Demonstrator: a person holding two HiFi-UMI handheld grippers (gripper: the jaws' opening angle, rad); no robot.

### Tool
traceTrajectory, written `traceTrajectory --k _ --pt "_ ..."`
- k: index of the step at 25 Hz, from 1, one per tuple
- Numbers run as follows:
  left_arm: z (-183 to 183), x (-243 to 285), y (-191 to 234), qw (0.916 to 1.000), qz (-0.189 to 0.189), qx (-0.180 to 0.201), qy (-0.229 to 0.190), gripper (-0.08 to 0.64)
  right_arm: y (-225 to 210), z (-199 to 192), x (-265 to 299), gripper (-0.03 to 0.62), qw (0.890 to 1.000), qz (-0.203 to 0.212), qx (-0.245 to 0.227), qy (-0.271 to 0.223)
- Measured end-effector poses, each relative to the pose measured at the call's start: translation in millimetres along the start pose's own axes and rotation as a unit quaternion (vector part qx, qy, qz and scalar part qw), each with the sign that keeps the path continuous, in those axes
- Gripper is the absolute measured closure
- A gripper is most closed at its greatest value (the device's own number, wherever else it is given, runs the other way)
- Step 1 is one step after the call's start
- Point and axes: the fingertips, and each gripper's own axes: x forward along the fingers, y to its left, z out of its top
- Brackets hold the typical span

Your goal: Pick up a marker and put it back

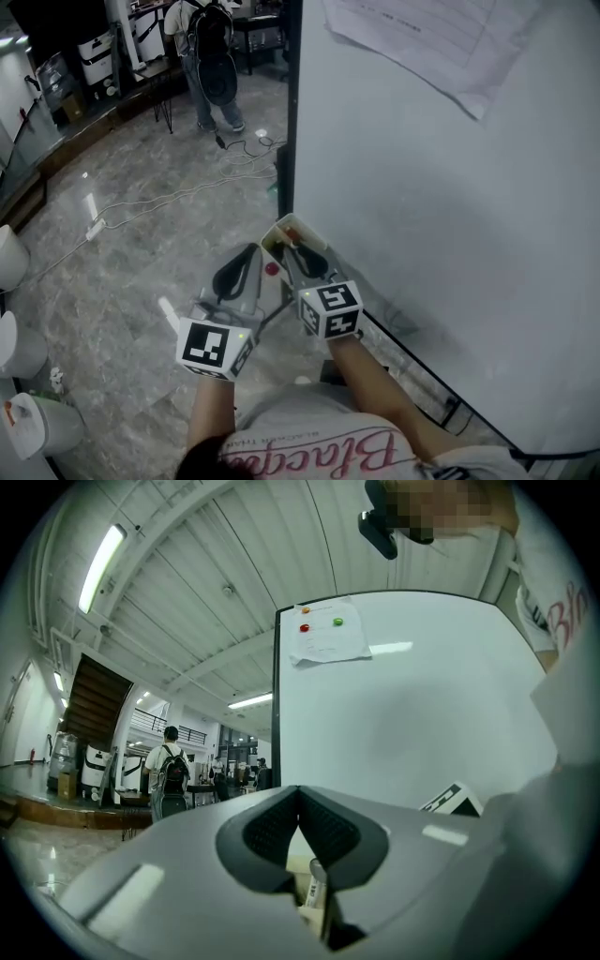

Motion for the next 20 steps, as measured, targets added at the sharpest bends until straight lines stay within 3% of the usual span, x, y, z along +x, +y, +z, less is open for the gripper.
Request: traceTrajectory --k 8,14,17,20 --pt "-4 8 -5 0.9999 -0.014 -0.008 0.005 0.56 -23 -12 -15 0.485 0.997 -0.053 0.007 0.06" --pt "-10 16 -17 0.9995 -0.027 -0.014 0.012 0.56 -30 -19 -24 0.454 0.995 -0.059 -0.002 0.083" --pt "-12 18 -22 0.9992 -0.033 -0.016 0.013 0.56 -29 -13 -33 0.445 0.996 -0.046 0.012 0.075" --pt "-13 18 -24 0.9992 -0.032 -0.015 0.017 0.56 -26 22 -52 0.446 0.999 -0.029 0.021 0.03"
